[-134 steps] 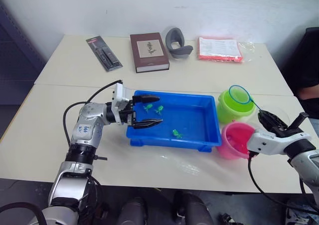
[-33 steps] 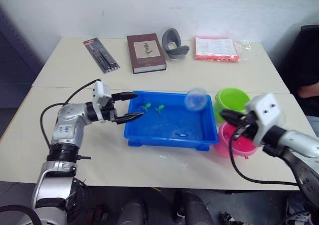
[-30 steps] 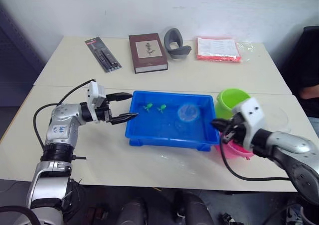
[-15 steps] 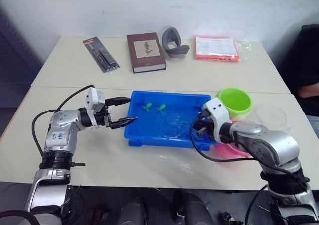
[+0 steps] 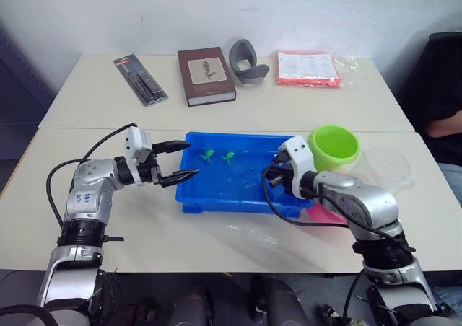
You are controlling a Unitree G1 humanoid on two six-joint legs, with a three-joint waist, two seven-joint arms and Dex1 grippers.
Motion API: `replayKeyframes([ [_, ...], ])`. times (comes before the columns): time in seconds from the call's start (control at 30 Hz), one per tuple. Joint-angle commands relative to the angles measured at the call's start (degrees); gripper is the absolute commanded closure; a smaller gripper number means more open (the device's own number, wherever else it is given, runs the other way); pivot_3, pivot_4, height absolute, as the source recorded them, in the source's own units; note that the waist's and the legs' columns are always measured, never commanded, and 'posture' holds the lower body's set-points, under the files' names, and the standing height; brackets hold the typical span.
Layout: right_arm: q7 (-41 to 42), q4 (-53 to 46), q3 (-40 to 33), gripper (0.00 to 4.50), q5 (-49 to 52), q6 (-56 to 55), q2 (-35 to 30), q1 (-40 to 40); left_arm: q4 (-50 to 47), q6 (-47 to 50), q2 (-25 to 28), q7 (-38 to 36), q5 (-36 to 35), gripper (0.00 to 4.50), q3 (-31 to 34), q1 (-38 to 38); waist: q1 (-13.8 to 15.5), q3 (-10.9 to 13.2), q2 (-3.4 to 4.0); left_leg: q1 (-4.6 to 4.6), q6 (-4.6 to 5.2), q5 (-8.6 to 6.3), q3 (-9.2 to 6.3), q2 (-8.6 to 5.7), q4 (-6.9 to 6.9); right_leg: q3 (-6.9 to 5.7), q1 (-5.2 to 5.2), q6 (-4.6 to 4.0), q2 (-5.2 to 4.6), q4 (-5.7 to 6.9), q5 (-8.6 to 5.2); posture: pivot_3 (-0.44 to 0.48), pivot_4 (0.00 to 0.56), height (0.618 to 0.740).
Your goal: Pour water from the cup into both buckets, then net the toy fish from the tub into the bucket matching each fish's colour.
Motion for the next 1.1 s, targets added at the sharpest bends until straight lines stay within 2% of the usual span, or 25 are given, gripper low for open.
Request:
replayKeyframes([
  [0.03,0.54,-0.48,-0.07,4.5,-0.89,-3.21,1.36,-1.39,-1.17,-0.77,0.96,-0.41,-0.37,0.06,1.28,0.2,-0.02,0.0,0.0,0.0,0.0,0.0,0.0,0.0,0.0,0.0,0.0,0.0,0.0,0.0,0.0,0.0,0.15,0.74],
  [0.37,2.02,-6.18,-1.53,4.5,-1.42,-5.23,0.54,1.78,-0.87,-1.35,1.56,-1.07,-0.2,0.06,1.57,0.87,0.08,0.0,0.0,-0.01,0.0,0.0,-0.02,0.0,-0.01,-0.01,-0.01,0.0,-0.02,0.0,0.0,0.0,0.15,0.74],
  [0.77,5.29,-25.5,-9.13,4.5,3.9,-2.52,-7.65,14.43,-1.21,-1.2,1.39,-1.89,-0.64,0.06,1.27,0.14,0.24,0.0,0.0,0.0,0.0,0.0,-0.02,-0.01,-0.04,-0.01,0.0,0.0,-0.03,-0.03,0.0,0.0,0.15,0.74],
  [0.9,4.27,-34.13,-18.31,4.5,10.96,2.1,-7.69,20.47,-2.13,-0.27,0.53,-2.44,-1.1,0.06,0.61,-0.8,0.41,0.01,0.0,0.0,0.0,-0.01,-0.07,-0.01,-0.04,-0.03,0.03,0.0,-0.03,-0.05,0.0,0.0,0.15,0.74],
  [1.1,1.03,-40.88,-32.73,4.5,22.12,7.6,-8.18,24.57,-2.73,1.06,-1.7,-3.26,-1.2,0.06,-0.9,-2.76,0.61,0.0,-0.01,0.01,0.01,-0.01,-0.09,-0.03,-0.03,0.0,0.07,0.0,-0.06,-0.06,0.0,0.0,0.15,0.74],
])
